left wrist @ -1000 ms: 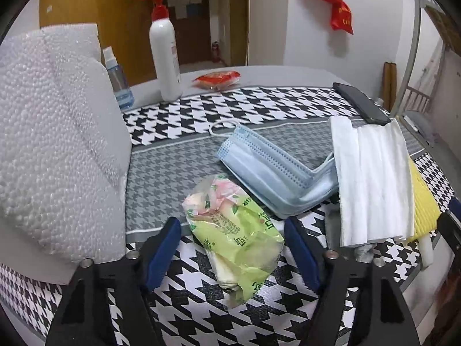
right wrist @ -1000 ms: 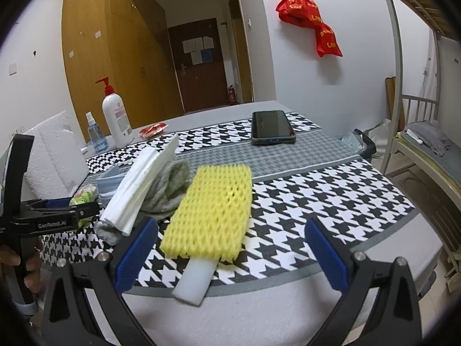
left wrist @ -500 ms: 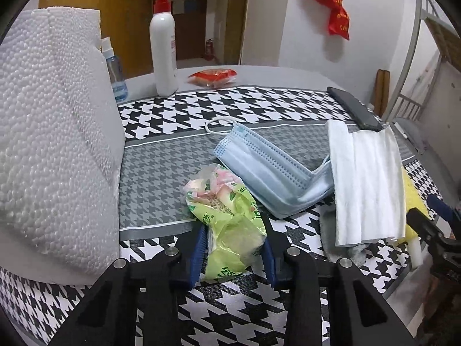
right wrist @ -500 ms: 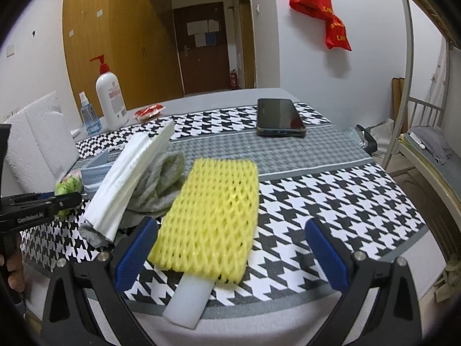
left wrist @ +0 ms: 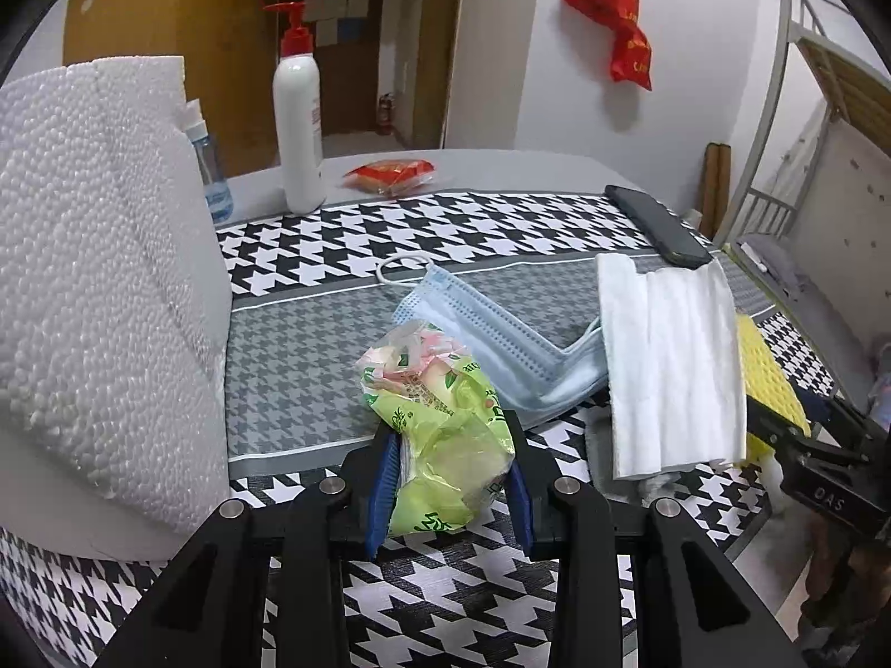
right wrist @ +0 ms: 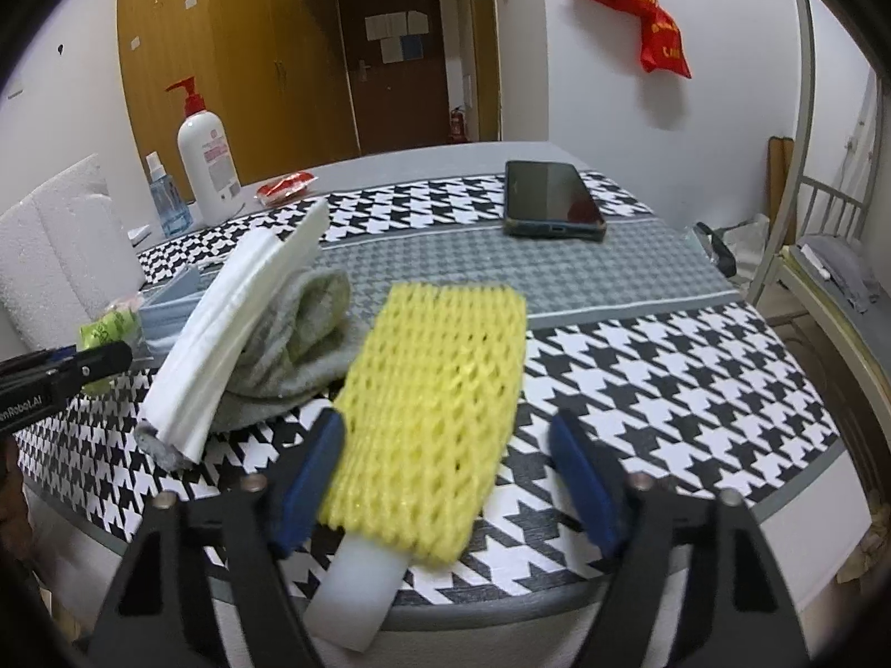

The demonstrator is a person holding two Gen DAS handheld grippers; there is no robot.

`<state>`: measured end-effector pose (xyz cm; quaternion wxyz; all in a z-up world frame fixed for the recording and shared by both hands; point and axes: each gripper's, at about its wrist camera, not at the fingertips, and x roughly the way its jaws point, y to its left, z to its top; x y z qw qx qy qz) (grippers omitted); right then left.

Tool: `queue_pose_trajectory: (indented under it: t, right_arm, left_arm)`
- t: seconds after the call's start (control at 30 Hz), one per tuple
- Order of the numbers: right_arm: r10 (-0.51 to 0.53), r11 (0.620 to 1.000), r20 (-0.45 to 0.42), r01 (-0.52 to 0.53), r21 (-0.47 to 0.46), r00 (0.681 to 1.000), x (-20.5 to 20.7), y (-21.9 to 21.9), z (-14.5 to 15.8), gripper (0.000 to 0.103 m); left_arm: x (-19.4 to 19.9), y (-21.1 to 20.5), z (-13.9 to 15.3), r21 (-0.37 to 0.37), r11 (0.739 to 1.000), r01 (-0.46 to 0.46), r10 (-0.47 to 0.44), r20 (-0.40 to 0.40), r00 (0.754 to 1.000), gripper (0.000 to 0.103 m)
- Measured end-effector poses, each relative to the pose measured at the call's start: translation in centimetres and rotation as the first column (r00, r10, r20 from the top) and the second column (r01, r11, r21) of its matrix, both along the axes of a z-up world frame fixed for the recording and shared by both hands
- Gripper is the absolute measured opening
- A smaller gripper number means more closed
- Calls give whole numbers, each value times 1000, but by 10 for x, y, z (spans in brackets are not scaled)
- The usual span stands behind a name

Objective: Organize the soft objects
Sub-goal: 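Close the left tool on the snack bag while the right tool grasps the yellow foam sleeve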

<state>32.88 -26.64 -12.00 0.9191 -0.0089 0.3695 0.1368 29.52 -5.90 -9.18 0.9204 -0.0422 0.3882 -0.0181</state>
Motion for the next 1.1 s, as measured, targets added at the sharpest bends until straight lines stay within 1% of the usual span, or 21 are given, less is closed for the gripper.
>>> queue_pose_trajectory:
  t: [0.07, 0.13, 0.2, 0.23, 0.4, 0.47, 0.57, 0.63, 0.73, 0.8, 0.83, 0.93, 1.03, 1.1]
  right_arm:
    - [17, 1000, 2, -17, 5, 1000, -1, 0, 1, 52]
    - [45, 999, 0, -45, 28, 999, -4, 1, 3, 40]
    - [42, 999, 26, -42, 9, 999, -7, 3, 7, 35]
    - [48, 999, 34, -48, 22, 998, -9, 2, 10, 29]
    - [34, 996, 94, -41, 75, 995, -20, -9, 31, 24]
    - [35, 995, 109, -44, 89, 993, -24, -12, 37, 21]
    - [37, 993, 119, -50, 105, 992, -31, -16, 42, 19]
    - [45, 992, 115, -58, 115, 992, -35, -16, 41, 13]
    - [64, 988, 106, -78, 131, 992, -40, -13, 38, 12]
    - [55, 989, 79, -65, 131, 995, -35, -11, 34, 12]
    - [48, 990, 83, -59, 130, 995, -33, -10, 34, 12]
    - [34, 992, 96, -45, 121, 995, -26, -9, 34, 13]
    - [37, 994, 87, -45, 97, 996, -17, -4, 30, 13]
    - [44, 995, 81, -51, 88, 996, -10, 0, 28, 15]
  left_arm:
    - [0, -1, 0, 5, 1000, 2, -2, 3, 1000, 36]
    - [1, -1, 0, 7, 1000, 5, -5, 8, 1000, 36]
    - [-2, -1, 2, 11, 1000, 5, -5, 23, 1000, 34]
    - [-4, -2, 4, 14, 1000, 6, -7, 32, 999, 33]
    - [-15, -7, 16, 28, 999, 28, -31, 82, 996, 32]
    - [-18, -8, 18, 28, 999, 31, -33, 90, 995, 32]
    - [-24, -10, 21, 28, 999, 36, -39, 103, 994, 32]
    - [-29, -12, 23, 34, 999, 38, -42, 113, 993, 32]
    - [-34, -14, 25, 37, 998, 42, -46, 126, 991, 32]
    - [-36, -16, 25, 46, 998, 48, -54, 132, 990, 32]
    - [-37, -16, 26, 48, 998, 49, -55, 137, 989, 32]
    - [-37, -16, 27, 51, 997, 50, -56, 140, 989, 32]
    - [-34, -15, 26, 47, 998, 52, -57, 130, 990, 32]
    - [-31, -14, 26, 47, 998, 51, -57, 130, 990, 32]
